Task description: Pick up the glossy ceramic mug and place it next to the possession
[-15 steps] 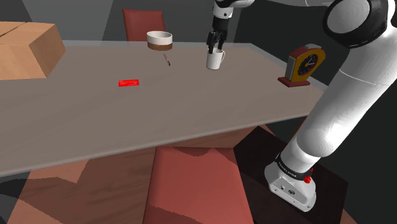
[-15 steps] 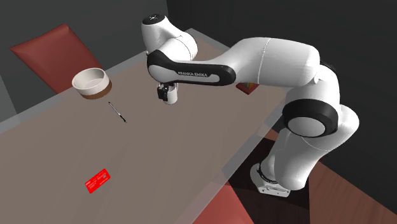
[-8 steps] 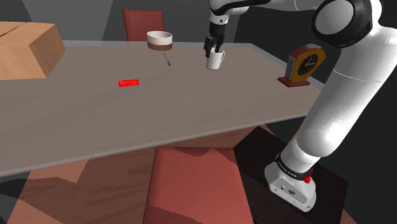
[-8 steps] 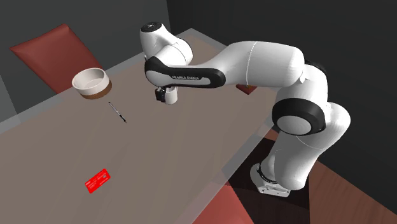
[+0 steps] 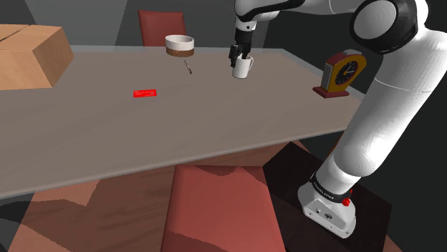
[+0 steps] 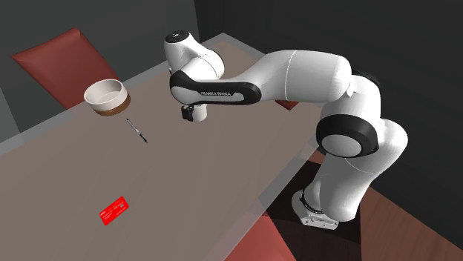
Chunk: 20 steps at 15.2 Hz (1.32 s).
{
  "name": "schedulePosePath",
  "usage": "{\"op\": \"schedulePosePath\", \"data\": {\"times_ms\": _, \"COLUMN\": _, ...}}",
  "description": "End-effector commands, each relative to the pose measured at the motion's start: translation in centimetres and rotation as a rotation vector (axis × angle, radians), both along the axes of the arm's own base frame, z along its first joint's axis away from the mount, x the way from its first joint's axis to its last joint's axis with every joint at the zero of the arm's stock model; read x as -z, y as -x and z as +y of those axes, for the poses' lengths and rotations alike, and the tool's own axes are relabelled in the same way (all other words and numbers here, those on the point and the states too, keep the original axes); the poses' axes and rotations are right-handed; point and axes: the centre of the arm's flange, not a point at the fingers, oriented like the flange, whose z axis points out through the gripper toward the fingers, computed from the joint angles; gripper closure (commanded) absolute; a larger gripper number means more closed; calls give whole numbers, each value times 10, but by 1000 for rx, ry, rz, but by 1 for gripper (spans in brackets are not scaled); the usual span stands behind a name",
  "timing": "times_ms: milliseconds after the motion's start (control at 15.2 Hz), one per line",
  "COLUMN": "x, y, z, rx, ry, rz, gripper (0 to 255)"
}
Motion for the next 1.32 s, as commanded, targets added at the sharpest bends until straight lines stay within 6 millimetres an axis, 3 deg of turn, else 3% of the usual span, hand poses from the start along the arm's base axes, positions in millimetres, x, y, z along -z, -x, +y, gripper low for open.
{"op": "schedulePosePath", "data": {"times_ms": 0, "x": 0, "y": 0, "z": 0, "rx": 0, "ry": 0, "rz": 0, "gripper": 0}}
{"op": "schedulePosePath", "data": {"times_ms": 66, "x": 0, "y": 0, "z": 0, "rx": 0, "ry": 0, "rz": 0, "gripper": 255}}
{"op": "schedulePosePath", "data": {"times_ms": 660, "x": 0, "y": 0, "z": 0, "rx": 0, "ry": 0, "rz": 0, "gripper": 255}}
{"op": "schedulePosePath", "data": {"times_ms": 1254, "x": -47, "y": 0, "z": 0, "rx": 0, "ry": 0, "rz": 0, "gripper": 255}}
